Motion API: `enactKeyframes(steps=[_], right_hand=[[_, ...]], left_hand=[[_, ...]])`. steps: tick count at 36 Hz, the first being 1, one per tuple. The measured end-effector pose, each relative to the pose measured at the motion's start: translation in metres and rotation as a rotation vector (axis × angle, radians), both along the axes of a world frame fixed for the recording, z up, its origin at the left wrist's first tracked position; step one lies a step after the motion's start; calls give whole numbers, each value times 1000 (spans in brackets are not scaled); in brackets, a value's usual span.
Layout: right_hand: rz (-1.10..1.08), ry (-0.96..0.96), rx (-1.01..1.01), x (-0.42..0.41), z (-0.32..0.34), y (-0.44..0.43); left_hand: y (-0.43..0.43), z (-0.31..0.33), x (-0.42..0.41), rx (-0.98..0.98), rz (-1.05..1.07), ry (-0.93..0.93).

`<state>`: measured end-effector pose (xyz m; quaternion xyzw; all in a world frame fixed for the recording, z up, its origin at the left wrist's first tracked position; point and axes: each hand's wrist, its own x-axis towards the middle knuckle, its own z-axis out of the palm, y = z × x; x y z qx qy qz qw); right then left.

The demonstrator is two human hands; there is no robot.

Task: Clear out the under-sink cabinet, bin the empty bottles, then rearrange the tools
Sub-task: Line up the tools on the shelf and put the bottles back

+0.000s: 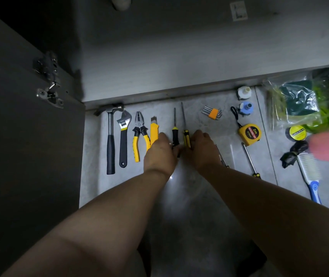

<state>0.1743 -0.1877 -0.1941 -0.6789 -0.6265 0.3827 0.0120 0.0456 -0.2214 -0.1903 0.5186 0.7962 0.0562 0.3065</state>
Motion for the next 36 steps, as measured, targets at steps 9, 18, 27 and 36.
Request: enactKeyframes(steps=[9,18,27,36], right_hand=[[442,-186,400,-3,-2,-13],[547,-245,363,-6,-7,-22],[555,-221,344,-9,-10,-13],[270,-96,347,-7,1,-20]], left_hand=[[-23,7,-42,120,-380,314],[-30,1,-33,61,-438,307],[-11,4,-26,37,-370,332],[-12,6,-36,78,-364,266]])
